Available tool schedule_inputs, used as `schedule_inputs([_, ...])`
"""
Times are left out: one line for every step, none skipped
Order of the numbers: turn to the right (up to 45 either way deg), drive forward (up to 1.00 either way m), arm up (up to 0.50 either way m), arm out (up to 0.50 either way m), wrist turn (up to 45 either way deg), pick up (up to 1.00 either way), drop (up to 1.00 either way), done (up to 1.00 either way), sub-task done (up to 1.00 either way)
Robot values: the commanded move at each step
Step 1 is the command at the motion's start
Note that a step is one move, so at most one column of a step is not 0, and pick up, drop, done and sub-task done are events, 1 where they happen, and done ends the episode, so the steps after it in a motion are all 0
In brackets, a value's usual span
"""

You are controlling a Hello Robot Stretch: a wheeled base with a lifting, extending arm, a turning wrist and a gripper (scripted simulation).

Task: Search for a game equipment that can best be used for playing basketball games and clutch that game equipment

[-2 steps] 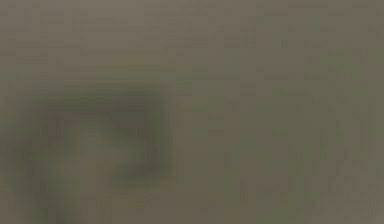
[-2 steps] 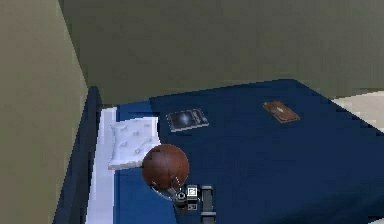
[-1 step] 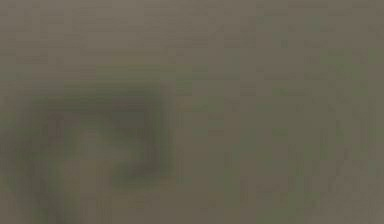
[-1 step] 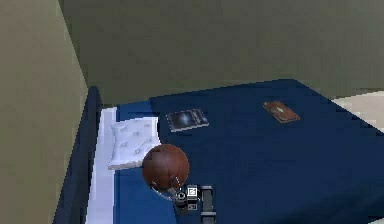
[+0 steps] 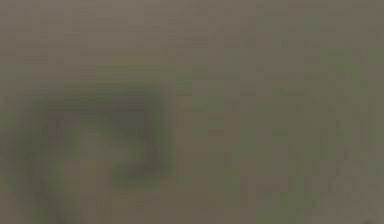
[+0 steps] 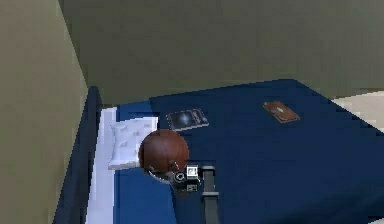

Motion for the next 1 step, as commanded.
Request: schedule_inputs([0.0, 0.0, 0.0, 0.0, 0.0, 0.0, 0.0, 1.0, 0.0])
